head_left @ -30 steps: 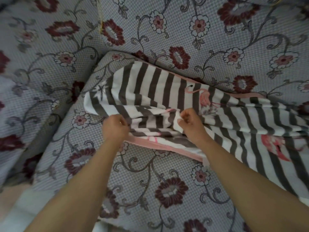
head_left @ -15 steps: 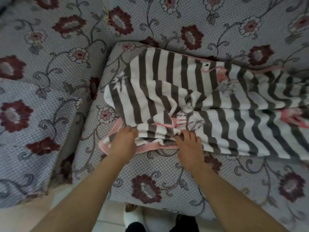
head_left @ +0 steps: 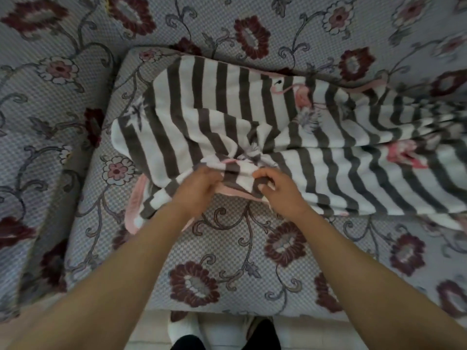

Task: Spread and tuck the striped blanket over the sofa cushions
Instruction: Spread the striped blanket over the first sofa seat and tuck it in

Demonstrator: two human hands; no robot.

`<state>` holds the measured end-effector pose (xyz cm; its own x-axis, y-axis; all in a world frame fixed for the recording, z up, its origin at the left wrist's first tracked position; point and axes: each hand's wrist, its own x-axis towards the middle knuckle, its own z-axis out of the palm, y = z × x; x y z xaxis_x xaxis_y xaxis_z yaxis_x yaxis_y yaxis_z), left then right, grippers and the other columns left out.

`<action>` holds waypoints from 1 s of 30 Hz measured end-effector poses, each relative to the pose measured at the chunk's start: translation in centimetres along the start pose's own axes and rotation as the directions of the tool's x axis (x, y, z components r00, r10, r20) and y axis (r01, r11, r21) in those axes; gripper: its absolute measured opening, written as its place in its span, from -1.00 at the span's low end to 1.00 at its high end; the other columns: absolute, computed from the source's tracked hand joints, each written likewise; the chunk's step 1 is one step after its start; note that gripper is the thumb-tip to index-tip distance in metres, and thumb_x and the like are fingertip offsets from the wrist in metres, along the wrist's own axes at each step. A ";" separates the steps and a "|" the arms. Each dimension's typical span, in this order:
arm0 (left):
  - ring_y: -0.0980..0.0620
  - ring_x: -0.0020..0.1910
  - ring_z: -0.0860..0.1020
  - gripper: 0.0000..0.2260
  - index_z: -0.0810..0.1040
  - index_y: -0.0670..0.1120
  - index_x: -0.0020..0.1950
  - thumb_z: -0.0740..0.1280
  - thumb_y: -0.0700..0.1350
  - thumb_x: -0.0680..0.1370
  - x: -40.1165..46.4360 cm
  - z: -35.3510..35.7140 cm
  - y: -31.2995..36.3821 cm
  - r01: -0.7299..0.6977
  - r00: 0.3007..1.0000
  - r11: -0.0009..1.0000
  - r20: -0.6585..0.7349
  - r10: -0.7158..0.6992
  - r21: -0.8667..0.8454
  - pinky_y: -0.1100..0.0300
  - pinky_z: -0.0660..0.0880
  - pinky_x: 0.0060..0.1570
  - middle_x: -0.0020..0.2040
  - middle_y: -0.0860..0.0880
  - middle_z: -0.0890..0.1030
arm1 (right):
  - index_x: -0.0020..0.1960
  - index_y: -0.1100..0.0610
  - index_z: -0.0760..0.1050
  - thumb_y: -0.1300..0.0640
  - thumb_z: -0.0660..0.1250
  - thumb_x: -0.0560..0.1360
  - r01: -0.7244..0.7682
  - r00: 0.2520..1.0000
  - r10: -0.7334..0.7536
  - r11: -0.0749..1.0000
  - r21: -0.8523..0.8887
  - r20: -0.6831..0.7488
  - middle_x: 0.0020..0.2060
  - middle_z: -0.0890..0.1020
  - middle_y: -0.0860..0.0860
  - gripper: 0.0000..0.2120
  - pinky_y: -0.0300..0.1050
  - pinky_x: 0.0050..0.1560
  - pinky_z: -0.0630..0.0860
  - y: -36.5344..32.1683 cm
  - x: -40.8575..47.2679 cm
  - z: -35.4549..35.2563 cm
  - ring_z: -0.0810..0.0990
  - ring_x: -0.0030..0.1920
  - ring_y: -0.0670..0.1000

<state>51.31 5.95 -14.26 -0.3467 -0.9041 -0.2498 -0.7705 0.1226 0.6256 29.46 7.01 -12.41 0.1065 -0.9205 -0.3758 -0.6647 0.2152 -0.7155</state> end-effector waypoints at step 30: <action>-0.08 -0.64 0.49 -0.75 0.55 -0.11 -0.48 0.52 -0.02 0.27 -1.2 -17.2 7.1 0.039 0.962 0.477 -0.096 -0.255 -0.878 0.21 0.45 -0.62 -0.58 -0.11 0.53 | 0.34 0.13 0.31 0.17 0.42 0.38 0.072 0.996 -0.091 0.909 -0.411 -0.025 0.24 0.43 0.08 -0.43 0.03 0.20 0.48 -3.0 2.0 -4.0 0.45 0.25 0.14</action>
<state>55.39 0.85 3.17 -0.0852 -0.9406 -0.3288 0.0888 -0.3358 0.9377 28.71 3.24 -8.69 0.1478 -0.9441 -0.2947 -0.9000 -0.0049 -0.4358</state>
